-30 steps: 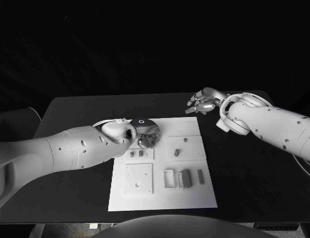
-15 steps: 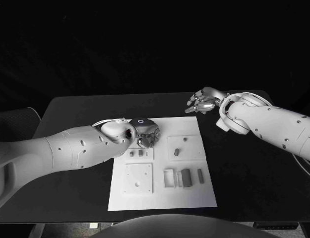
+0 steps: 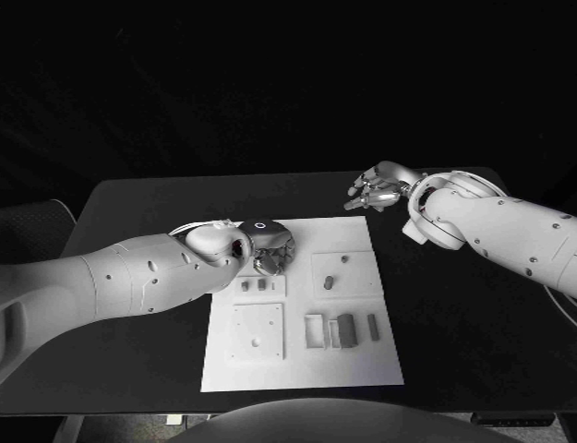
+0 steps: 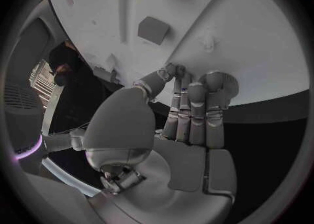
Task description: Assemble the parts on the task board
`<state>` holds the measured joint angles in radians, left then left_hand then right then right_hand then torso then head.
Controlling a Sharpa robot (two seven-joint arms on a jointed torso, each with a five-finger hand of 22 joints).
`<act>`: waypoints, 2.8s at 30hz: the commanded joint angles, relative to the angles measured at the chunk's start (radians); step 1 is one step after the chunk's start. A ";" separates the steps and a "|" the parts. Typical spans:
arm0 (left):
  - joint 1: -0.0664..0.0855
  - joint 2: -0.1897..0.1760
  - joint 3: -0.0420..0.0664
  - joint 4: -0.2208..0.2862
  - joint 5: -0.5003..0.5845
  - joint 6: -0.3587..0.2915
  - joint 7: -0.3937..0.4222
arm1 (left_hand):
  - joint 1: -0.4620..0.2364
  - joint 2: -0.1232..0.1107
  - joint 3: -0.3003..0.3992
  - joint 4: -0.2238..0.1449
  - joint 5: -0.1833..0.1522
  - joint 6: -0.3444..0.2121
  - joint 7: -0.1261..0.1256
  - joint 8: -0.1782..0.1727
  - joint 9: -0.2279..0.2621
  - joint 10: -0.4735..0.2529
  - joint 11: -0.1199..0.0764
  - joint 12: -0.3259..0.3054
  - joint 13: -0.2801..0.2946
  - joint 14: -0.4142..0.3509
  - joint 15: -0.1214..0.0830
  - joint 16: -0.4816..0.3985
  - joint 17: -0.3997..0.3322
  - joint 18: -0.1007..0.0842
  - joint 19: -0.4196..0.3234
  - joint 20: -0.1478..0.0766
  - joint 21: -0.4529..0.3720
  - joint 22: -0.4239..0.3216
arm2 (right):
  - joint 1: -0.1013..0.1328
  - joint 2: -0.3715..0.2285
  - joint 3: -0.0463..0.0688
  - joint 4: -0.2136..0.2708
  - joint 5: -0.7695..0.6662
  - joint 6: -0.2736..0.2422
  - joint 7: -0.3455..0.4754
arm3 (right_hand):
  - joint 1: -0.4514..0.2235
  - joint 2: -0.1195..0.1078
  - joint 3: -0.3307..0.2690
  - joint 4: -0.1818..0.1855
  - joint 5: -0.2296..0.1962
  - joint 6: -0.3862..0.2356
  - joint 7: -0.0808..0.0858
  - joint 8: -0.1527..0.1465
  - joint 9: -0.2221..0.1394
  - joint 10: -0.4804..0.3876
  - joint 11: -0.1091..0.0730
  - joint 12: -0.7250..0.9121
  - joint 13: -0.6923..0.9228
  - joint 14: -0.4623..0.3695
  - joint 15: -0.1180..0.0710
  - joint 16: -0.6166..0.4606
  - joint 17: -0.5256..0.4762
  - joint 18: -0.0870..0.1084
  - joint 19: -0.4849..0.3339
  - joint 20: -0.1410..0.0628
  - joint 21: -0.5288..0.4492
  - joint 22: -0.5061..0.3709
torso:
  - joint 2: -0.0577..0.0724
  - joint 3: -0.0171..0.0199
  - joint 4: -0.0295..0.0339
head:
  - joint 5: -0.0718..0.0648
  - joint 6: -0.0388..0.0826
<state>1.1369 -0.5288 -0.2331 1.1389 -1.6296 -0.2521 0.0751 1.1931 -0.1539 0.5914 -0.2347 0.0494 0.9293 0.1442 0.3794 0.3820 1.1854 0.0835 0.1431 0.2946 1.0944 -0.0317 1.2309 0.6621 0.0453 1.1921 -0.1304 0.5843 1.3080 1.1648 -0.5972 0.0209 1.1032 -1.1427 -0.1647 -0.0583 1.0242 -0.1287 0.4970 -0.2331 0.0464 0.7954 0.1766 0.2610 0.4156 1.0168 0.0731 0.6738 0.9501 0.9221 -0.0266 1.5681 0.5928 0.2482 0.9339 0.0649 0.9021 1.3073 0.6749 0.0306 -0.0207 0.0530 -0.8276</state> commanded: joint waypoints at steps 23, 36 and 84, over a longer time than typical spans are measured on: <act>-0.003 -0.016 -0.002 0.007 -0.003 0.033 -0.016 | -0.045 -0.051 -0.035 0.023 0.042 -0.034 -0.005 -0.026 -0.008 -0.048 0.013 -0.013 -0.003 -0.007 0.015 0.013 -0.015 0.092 -0.002 0.015 0.008 0.019 | -0.001 0.001 0.000 -0.001 0.002 0.012 0.010 | -0.007 0.007 0.000 -0.005 0.004 0.000 0.007 0.005 0.001 0.004 -0.002 -0.001 -0.002 0.000 -0.007 -0.007 -0.002 0.014 0.000 -0.001 -0.004 0.010 | 0.000 0.0003 -0.0004 | 0.000 -0.004; -0.003 -0.023 -0.002 0.010 -0.009 0.037 -0.023 | -0.033 -0.036 -0.040 0.019 0.059 -0.007 0.001 -0.012 0.001 -0.031 0.004 0.006 0.008 -0.002 0.007 0.025 -0.019 0.095 0.005 0.010 0.013 0.019 | -0.002 0.002 0.000 -0.001 0.002 0.012 0.011 | -0.007 0.008 0.000 -0.006 0.004 0.000 0.007 0.005 0.001 0.004 -0.002 -0.001 -0.003 0.000 -0.007 -0.007 -0.002 0.014 0.001 -0.001 -0.004 0.010 | 0.000 0.0004 -0.0003 | 0.000 -0.005; -0.003 -0.021 -0.002 0.022 0.018 0.026 -0.006 | -0.015 0.010 -0.005 0.029 0.051 0.013 0.000 -0.012 0.004 -0.010 -0.006 0.025 0.022 0.013 -0.003 0.043 -0.031 0.089 0.016 -0.001 0.030 0.020 | -0.004 0.005 0.000 -0.005 0.002 0.014 0.010 | -0.008 0.008 0.001 -0.007 0.004 0.001 0.007 0.006 0.001 0.005 -0.002 -0.001 -0.004 0.000 -0.007 -0.007 -0.002 0.014 0.001 -0.001 -0.005 0.011 | 0.000 0.0003 -0.0005 | -0.008 -0.006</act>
<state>1.1370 -0.5509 -0.2330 1.1579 -1.6172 -0.2465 0.0647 1.1784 -0.1517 0.5844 -0.2084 0.1044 0.9341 0.1426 0.3659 0.3846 1.1686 0.0796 0.1664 0.3146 1.1006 -0.0355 1.2704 0.6322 0.0437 1.2033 -0.1305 0.6115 1.3081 1.1610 -0.5931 0.0209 1.0977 -1.1412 -0.1625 -0.0574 1.0204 -0.1248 0.4970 -0.2331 0.0464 0.7958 0.1731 0.2610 0.4156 1.0168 0.0732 0.6738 0.9478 0.9201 -0.0279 1.5635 0.5923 0.2454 0.9339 0.0649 0.9021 1.3073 0.6750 0.0312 -0.0211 0.0456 -0.8332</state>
